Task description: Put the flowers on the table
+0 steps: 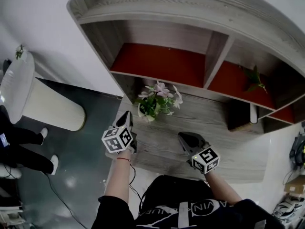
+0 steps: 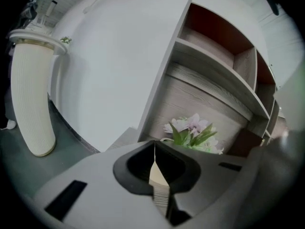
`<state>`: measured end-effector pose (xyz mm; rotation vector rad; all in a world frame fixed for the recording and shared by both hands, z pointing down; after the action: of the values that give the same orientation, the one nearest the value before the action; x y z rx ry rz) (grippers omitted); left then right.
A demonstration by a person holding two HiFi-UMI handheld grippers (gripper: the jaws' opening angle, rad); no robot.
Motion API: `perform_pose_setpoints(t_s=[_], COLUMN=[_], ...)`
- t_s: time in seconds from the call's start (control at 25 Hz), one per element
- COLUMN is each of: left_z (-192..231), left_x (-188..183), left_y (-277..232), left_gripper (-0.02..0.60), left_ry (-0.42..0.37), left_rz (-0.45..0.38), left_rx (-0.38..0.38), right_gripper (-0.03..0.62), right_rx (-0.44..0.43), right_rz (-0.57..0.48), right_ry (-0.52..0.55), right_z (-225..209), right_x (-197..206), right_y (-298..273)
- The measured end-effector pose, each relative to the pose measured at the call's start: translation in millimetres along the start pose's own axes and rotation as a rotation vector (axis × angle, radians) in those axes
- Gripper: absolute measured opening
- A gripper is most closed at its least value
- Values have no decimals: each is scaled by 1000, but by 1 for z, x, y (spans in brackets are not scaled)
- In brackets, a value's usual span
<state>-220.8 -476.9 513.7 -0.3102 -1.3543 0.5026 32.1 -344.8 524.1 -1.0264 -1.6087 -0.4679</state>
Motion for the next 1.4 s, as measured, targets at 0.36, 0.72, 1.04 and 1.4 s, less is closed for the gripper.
perform_pose_setpoints(t_s=[0.36,0.72,1.04,1.4], left_z=[-17,-19,4,39], left_x=[2,-8,-5,-10], left_y=[62,128,184,233], left_gripper=[3,3,3,3], left_ry=[-76,-114,-101,-125], left_rz=[-131,-265,-334,-396], left_rx=[87,117,79,42], right_gripper=[9,9,9,9], right_rx=[10,42,74,101], right_rz=[-49,-106,-151,-174], right_ry=[93,155,219,235], right_z=[24,57,93,127], right_x=[-25,-45,-62,-64], right_y=[2,8,10,5])
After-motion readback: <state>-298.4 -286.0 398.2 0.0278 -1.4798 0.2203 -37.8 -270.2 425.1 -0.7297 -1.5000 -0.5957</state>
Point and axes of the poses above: the fingertips, and each gripper's own axes: y backward along the fingers, z to its left, x out of its underside, the point moved 5 cm from there along y, backward along the fingers, and after that the axes turned 13 degrees about -x, right-handed, at the moved point
